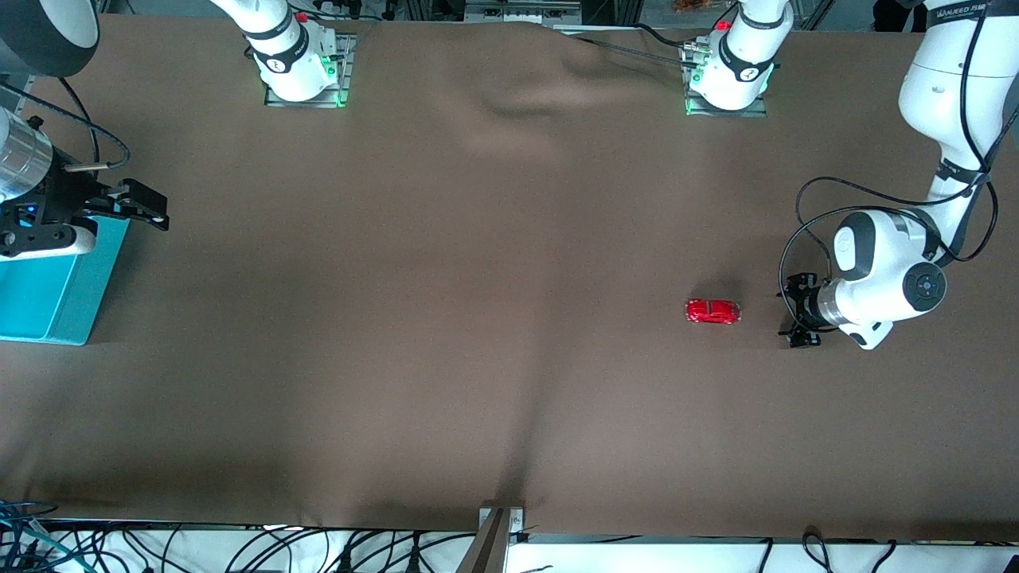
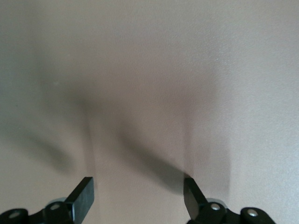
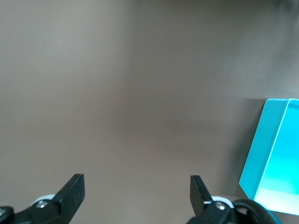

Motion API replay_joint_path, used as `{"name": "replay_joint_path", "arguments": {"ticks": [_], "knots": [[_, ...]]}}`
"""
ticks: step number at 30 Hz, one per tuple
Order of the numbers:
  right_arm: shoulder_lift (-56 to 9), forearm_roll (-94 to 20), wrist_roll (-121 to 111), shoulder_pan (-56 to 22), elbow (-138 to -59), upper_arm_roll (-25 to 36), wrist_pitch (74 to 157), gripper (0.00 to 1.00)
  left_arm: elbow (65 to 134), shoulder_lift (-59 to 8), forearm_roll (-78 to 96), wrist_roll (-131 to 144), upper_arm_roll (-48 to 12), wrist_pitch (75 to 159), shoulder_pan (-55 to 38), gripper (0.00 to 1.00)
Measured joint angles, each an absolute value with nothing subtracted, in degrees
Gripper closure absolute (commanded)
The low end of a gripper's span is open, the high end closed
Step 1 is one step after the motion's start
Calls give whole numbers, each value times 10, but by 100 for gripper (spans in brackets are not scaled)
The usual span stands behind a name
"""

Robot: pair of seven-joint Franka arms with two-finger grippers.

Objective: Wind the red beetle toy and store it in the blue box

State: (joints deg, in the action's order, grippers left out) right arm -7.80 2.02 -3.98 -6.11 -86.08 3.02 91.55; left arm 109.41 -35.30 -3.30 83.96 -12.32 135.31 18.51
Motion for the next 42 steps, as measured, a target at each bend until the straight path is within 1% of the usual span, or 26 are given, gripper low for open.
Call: {"name": "replay_joint_path", "arguments": {"ticks": [10,24,27,31,42], "knots": [[-78,20,-40,-61,-861,30,915,0,1080,-342,-34,840,-129,1359,185,13],[-80,20,-40,-61,-861,30,915,0,1075,-279,-73,821,-145,1349,182,12],[-80,20,-40,-61,-861,30,915,0,1074,-269,-84,798,-148,1348,181,9],[-80,20,-40,-61,-861,30,915,0,1071,-252,-91,744,-149,1325,180,0],[-80,20,-40,-61,-861,30,914,0,1057,-192,-92,575,-149,1276,180,0]]}}
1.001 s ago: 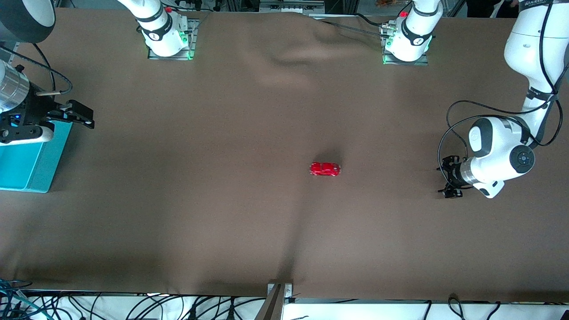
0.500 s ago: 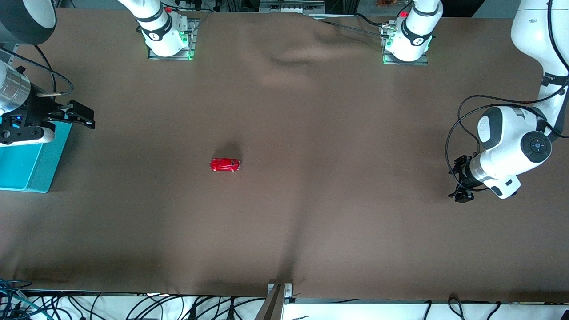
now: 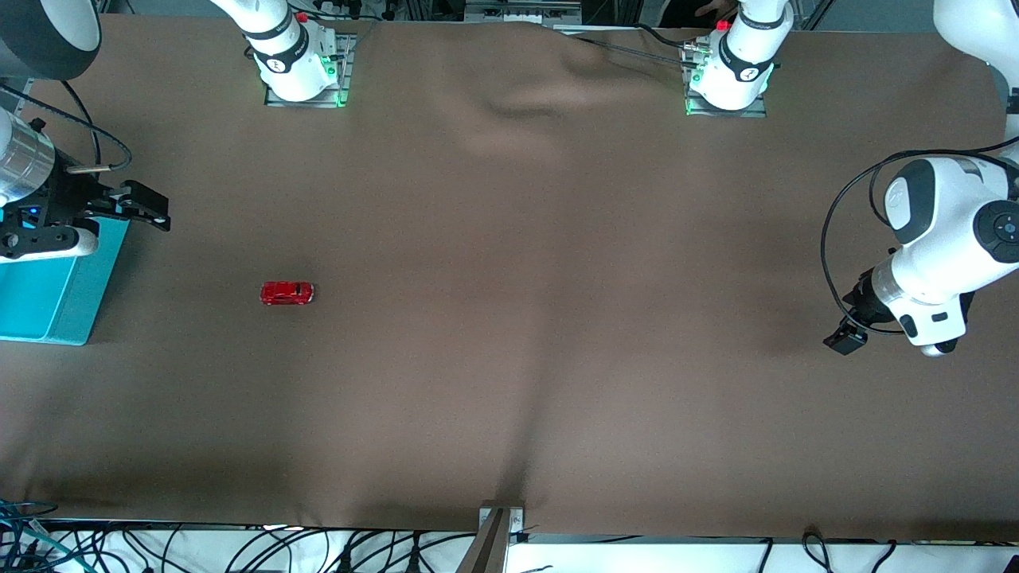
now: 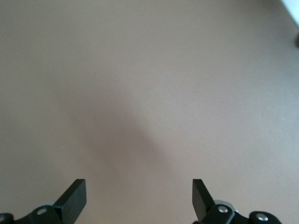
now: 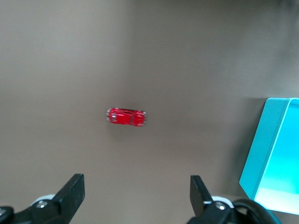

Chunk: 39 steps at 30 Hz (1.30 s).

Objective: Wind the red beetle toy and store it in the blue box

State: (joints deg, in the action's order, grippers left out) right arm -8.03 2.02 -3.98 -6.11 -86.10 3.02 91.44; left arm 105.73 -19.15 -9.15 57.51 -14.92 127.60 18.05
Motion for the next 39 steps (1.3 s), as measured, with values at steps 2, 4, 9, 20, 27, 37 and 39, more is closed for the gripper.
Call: {"name": "replay_joint_path", "arguments": {"ticks": [2,4,9,20,27,37,39], "knots": [[-80,20,-40,-61,-861,30,914,0,1048,-184,-92,550,-149,1262,180,0],[-80,20,-40,-61,-861,30,914,0,1035,-178,-92,523,-150,1241,180,0],[-80,20,-40,-61,-861,30,914,0,984,-173,-92,447,-151,1174,180,0],[-80,20,-40,-61,-861,30,914,0,906,-172,-92,354,-153,1119,179,0],[-84,20,-40,-61,-861,30,914,0,849,-172,-91,288,-161,1045,179,0],[-89,22,-40,-61,-861,30,915,0,807,-171,-89,214,-164,1017,179,0],[-89,23,-40,-61,-861,30,915,0,804,-171,-89,207,-166,1015,179,0]]}}
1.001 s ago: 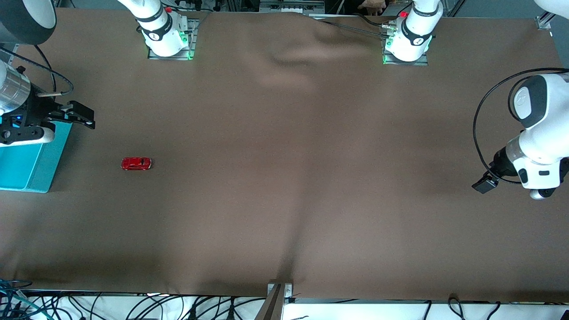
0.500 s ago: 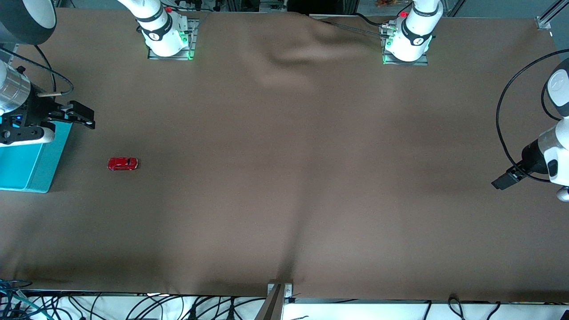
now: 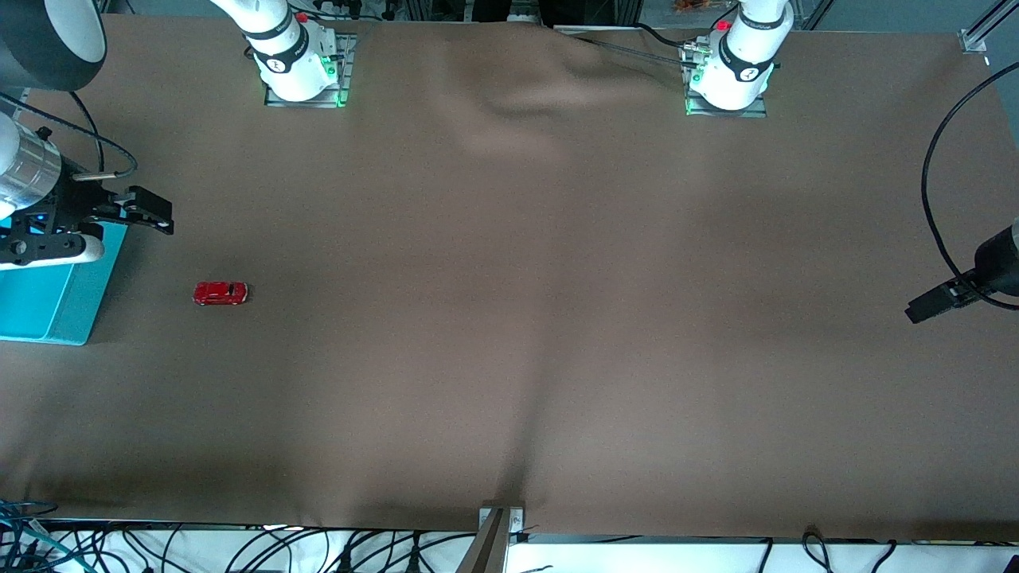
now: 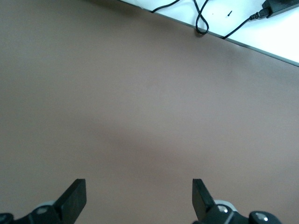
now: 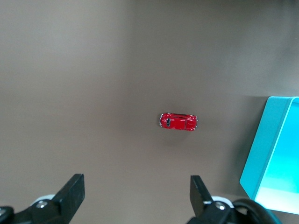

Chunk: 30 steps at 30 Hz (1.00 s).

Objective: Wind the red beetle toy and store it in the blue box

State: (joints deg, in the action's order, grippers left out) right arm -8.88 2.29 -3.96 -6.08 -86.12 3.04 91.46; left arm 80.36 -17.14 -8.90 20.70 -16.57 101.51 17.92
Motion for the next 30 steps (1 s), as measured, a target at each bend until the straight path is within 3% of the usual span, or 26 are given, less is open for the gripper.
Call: {"name": "replay_joint_path", "arguments": {"ticks": [30], "knots": [[-105,41,-29,-31,-864,39,914,0,737,-163,-31,16,-174,917,183,0]]}}
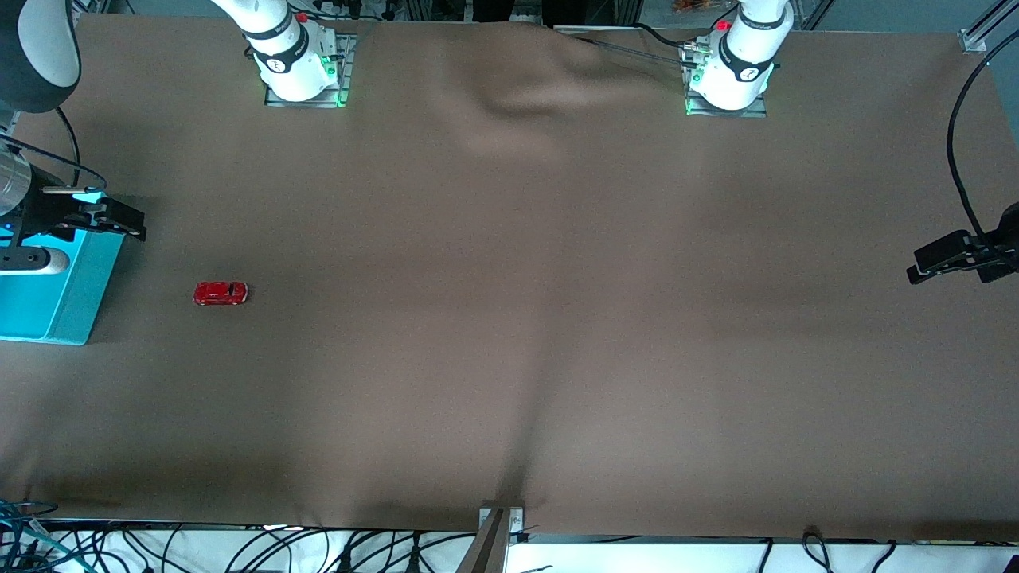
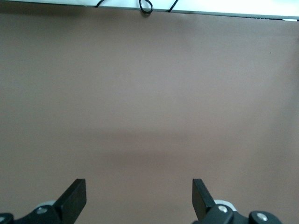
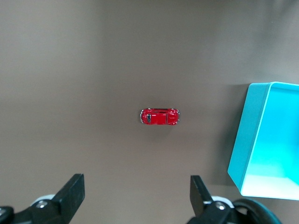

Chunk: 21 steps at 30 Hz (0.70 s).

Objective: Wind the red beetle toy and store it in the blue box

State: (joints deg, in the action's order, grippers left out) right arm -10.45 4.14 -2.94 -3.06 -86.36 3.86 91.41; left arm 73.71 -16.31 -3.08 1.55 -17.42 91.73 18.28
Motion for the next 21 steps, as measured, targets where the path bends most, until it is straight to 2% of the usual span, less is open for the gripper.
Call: {"name": "replay_joint_path", "arguments": {"ticks": [14,21], "knots": [[-151,42,15,-29,-880,71,920,0,737,-163,-31,-7,-172,912,184,0],[-167,42,59,-30,-910,82,980,0,737,-163,-31,-10,-173,912,184,0]]}}
